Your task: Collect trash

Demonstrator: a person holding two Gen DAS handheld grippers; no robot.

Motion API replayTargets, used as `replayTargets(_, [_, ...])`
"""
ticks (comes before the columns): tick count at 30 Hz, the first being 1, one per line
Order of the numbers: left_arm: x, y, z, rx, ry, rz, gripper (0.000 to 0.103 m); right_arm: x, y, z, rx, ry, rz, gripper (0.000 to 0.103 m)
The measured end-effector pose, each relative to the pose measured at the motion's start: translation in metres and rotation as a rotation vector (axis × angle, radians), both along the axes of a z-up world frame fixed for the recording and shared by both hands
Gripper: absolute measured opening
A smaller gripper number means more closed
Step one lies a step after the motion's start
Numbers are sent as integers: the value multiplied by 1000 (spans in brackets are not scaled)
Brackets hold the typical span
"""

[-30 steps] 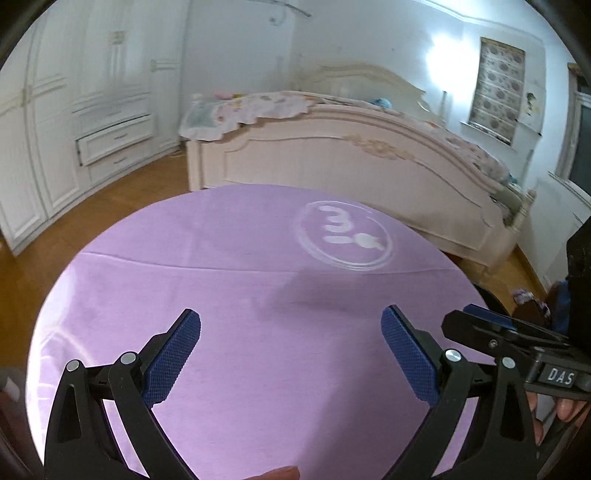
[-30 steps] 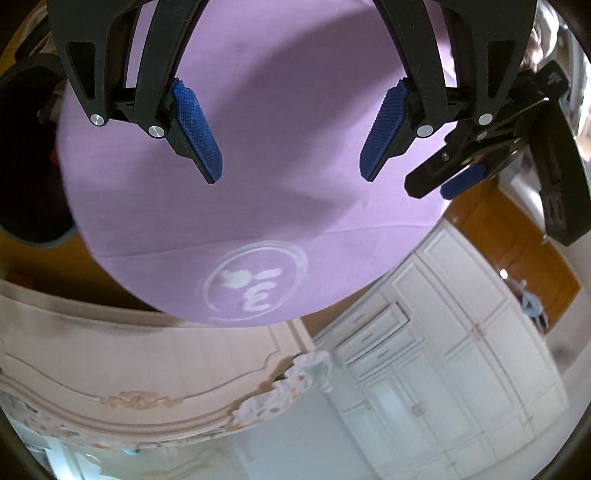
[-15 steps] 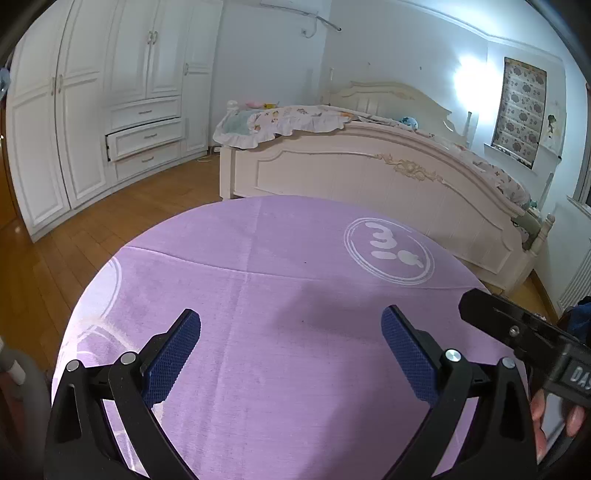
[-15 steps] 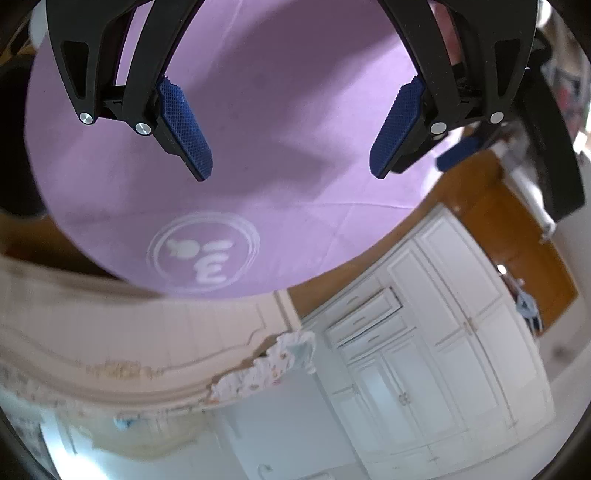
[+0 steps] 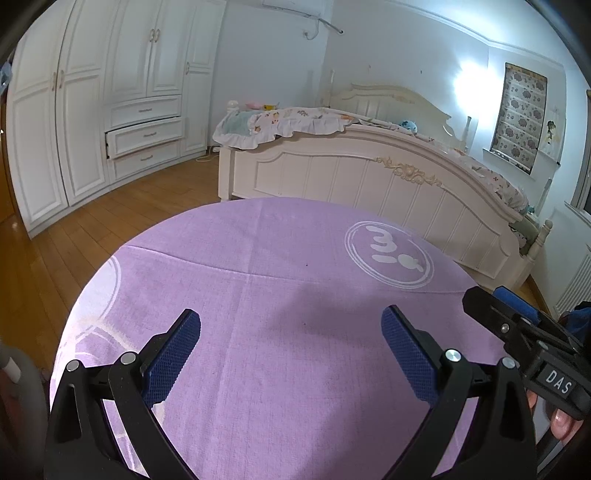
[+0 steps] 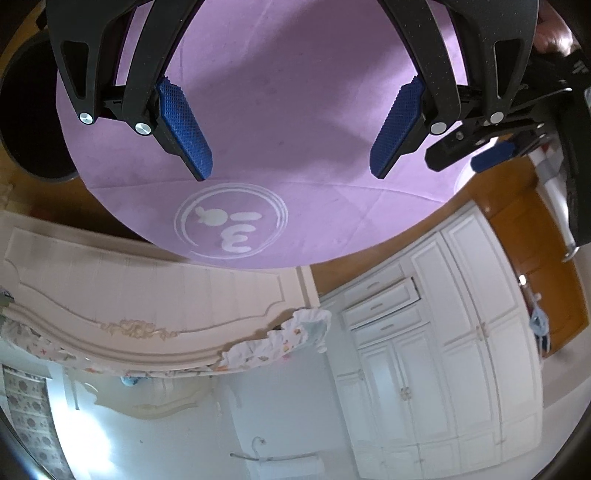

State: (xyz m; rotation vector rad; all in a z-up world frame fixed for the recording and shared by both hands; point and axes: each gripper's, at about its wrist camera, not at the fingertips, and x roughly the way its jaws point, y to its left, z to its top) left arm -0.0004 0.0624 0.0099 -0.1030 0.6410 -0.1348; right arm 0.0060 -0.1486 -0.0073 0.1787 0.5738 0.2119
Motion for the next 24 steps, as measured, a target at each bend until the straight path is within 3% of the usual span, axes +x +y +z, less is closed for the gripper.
replayTargets(20, [-1,0,-1,27,7,6,98,3,-1,-7,10,11,-3,86])
replayTargets(24, [-5,2,1,6,-25,-4,97,4,-3,-9,10,16,-1,86])
